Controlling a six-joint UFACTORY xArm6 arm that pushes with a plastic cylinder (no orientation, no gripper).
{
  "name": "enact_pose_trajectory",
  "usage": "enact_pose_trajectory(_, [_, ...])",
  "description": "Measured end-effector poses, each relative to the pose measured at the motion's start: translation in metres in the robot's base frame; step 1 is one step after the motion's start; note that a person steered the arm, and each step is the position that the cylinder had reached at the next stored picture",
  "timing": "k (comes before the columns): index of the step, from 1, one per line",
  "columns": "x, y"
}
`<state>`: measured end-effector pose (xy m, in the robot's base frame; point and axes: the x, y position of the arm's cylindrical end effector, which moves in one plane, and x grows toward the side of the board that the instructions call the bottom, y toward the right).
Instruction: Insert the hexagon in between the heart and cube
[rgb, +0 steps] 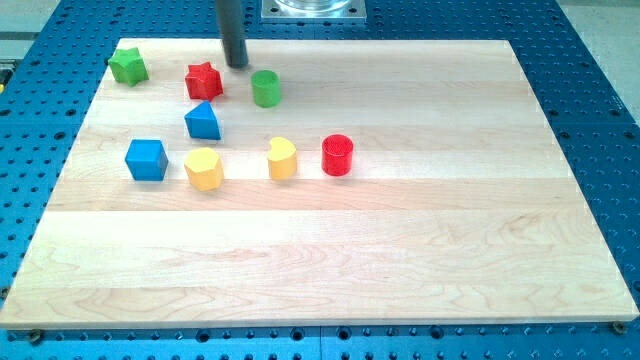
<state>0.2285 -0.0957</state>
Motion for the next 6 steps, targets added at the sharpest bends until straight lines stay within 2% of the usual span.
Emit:
enact_pose_trajectory(1, [0.000,0.101])
enact_pose_trajectory(2, [0.063,0.186])
enact_pose_trajectory(3, [0.116,0.205])
enact_pose_trajectory(4, [0.122,0.250])
enact_pose_trajectory(6, [0.148,0.252])
